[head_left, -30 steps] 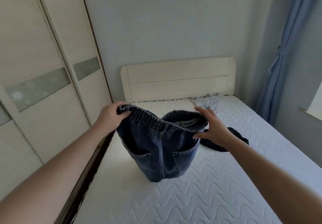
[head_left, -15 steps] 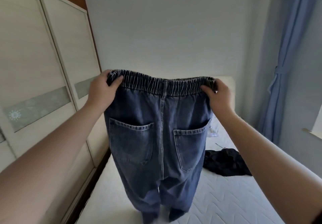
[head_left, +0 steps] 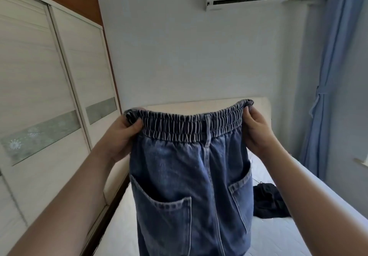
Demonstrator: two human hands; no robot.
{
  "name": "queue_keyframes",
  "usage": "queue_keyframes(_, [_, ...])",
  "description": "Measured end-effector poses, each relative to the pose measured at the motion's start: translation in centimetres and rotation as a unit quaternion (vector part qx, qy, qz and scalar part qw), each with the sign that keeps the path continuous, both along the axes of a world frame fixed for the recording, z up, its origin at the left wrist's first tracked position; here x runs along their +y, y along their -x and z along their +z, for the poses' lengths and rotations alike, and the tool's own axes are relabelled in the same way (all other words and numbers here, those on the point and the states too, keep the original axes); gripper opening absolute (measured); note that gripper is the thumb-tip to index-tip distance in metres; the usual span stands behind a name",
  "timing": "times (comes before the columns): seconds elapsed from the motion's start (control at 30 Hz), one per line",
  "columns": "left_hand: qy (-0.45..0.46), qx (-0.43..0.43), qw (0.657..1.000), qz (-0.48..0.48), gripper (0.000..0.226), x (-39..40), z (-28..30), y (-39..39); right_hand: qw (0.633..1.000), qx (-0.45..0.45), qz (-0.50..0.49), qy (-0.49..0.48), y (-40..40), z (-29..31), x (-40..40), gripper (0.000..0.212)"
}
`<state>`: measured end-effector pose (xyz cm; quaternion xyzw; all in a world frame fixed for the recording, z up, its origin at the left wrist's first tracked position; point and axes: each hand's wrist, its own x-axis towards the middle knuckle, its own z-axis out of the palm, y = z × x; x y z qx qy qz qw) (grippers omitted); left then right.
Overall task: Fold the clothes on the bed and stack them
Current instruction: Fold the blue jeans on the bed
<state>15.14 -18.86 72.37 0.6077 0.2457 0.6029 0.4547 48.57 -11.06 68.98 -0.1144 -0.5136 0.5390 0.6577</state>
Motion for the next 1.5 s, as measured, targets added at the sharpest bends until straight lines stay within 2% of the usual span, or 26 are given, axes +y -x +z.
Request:
queue_keyframes(0.07, [0.009, 0.011, 0.999, -0.034, 0.015, 0.0, -0.5, -1.4, 0.998, 0.001, 0.061, 0.02, 1.1, -0.3, -0.7, 0.021])
queue_keyframes(0.17, [-0.008, 0.043, 0.999, -0.03, 0.008, 0.2, -1.1, -3.9, 0.995, -0.024, 0.085, 0.042, 3.3, -0.8, -1.4, 0.016])
queue_keyframes(0.3, [-0.075, 0.113, 0.991, 0.009, 0.011, -0.2, -1.7, -6.5, 0.994, -0.045, 0.095, 0.04, 6.1, -1.0, -2.3, 0.031])
queue_keyframes(0.4, [-0.103, 0.144, 0.983, 0.042, 0.011, -0.9, -2.0, -7.7, 0.99, -0.095, 0.088, 0.051, 6.2, -0.4, -3.1, 0.017])
queue_keyframes(0.47, [-0.113, 0.159, 0.979, 0.056, 0.013, -1.4, -2.1, -8.2, 0.982, -0.163, 0.056, 0.078, 5.9, -1.0, -3.1, 0.037])
queue_keyframes(0.53, [-0.118, 0.165, 0.977, 0.062, 0.012, -2.0, -2.3, -8.6, 0.981, -0.185, 0.035, 0.048, 6.0, -1.7, -3.7, 0.054])
queue_keyframes(0.63, [-0.127, 0.193, 0.968, 0.102, 0.013, -2.4, -2.8, -9.0, 0.97, -0.242, 0.012, -0.031, 6.6, -1.4, -5.2, 0.029])
queue_keyframes(0.73, [-0.153, 0.225, 0.95, 0.153, 0.021, -3.0, -3.3, -9.1, 0.95, -0.312, 0.019, -0.017, 6.7, -0.8, -5.5, 0.039])
queue_keyframes(0.8, [-0.121, 0.215, 0.961, 0.128, 0.035, -3.6, -3.4, -9.1, 0.941, -0.336, -0.008, -0.031, 6.8, -1.0, -5.4, 0.042])
queue_keyframes(0.87, [-0.076, 0.189, 0.975, 0.093, 0.045, -4.0, -3.8, -9.2, 0.944, -0.326, -0.033, -0.041, 6.8, -0.9, -6.2, 0.035])
queue_keyframes(0.97, [-0.062, 0.168, 0.98, 0.082, 0.024, -4.6, -4.6, -9.6, 0.945, -0.324, -0.005, 0.041, 7.1, -0.1, -7.7, 0.024])
queue_keyframes(1.03, [-0.059, 0.157, 0.981, 0.093, 0.023, -5.1, -4.9, -9.8, 0.952, -0.298, 0.001, 0.071, 7.3, 0.0, -8.6, 0.024])
queue_keyframes(1.1, [-0.075, 0.175, 0.974, 0.124, 0.019, -5.2, -5.2, -9.7, 0.956, -0.29, -0.017, 0.049, 6.9, -0.3, -9.7, 0.02])
queue_keyframes(1.17, [-0.098, 0.202, 0.963, 0.151, 0.012, -5.3, -5.6, -9.7, 0.948, -0.309, -0.073, 0.011, 5.9, -0.8, -10.7, 0.005])
queue_keyframes(1.27, [-0.121, 0.227, 0.948, 0.189, 0.012, -5.3, -6.2, -9.3, 0.945, -0.279, -0.164, -0.053, 3.6, -0.4, -11.6, 0.005])
queue_keyframes(1.33, [-0.137, 0.251, 0.934, 0.214, 0.013, -5.0, -6.7, -9.0, 0.929, -0.312, -0.171, -0.105, 2.4, 0.0, -12.6, 0.003])
queue_keyframes(1.4, [-0.149, 0.283, 0.918, 0.235, 0.011, -4.9, -7.2, -8.8, 0.88, -0.414, -0.179, -0.146, 1.9, -0.1, -13.6, 0.008])
queue_keyframes(1.43, [-0.155, 0.297, 0.909, 0.247, 0.011, -4.9, -7.5, -8.8, 0.85, -0.46, -0.196, -0.167, 1.8, -0.3, -13.8, 0.004])
queue_keyframes(1.5, [-0.156, 0.314, 0.899, 0.263, 0.015, -5.1, -8.0, -8.6, 0.806, -0.508, -0.245, -0.18, 1.6, -0.8, -14.0, 0.011])
